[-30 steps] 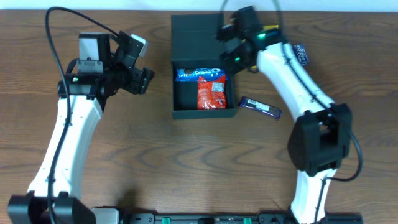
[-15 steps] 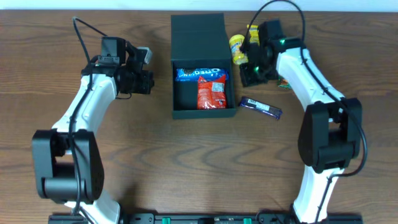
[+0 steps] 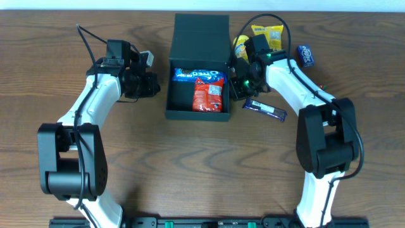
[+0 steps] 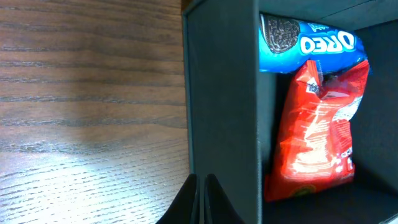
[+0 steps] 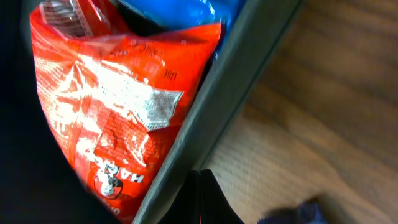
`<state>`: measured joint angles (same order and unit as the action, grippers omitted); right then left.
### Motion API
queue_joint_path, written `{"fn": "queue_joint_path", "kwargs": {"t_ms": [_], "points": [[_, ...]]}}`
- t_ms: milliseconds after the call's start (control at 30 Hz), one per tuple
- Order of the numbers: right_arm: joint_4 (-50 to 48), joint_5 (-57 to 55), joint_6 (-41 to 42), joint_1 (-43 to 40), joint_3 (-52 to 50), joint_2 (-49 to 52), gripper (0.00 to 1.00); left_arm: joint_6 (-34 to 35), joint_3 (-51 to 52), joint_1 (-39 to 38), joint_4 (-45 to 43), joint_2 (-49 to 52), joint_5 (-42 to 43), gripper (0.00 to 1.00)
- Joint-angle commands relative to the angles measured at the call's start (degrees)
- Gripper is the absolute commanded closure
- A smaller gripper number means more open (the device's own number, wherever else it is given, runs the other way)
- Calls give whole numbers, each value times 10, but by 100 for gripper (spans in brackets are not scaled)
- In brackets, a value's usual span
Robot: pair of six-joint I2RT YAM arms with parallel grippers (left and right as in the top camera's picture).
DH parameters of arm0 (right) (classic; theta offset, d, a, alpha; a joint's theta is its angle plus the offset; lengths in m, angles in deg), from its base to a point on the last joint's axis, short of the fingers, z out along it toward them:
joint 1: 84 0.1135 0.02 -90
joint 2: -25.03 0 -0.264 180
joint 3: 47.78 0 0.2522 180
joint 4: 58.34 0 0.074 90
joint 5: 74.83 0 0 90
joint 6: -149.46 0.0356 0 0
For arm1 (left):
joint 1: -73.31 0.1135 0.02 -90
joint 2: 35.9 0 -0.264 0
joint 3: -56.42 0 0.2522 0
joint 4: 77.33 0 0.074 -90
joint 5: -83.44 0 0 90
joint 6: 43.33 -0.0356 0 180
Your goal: Pack container
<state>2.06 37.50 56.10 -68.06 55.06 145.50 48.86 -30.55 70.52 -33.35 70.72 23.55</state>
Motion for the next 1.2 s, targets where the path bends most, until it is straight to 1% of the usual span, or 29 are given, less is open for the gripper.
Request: {"fn": "queue_joint_path", "kwargs": {"t_ms": [0, 133, 400, 1167], "points": [[-21, 10, 10, 0, -2, -8, 99, 13, -10, 1, 6, 5, 11, 94], [-59, -14, 38, -2, -2, -8, 99, 13, -10, 1, 14, 5, 11, 94], [-117, -15, 53, -1, -2, -8, 99, 28, -10, -10, 25, 5, 11, 94], [-130, -13, 50, 0, -2, -8, 99, 37, -10, -21, 56, 5, 16, 94]]}}
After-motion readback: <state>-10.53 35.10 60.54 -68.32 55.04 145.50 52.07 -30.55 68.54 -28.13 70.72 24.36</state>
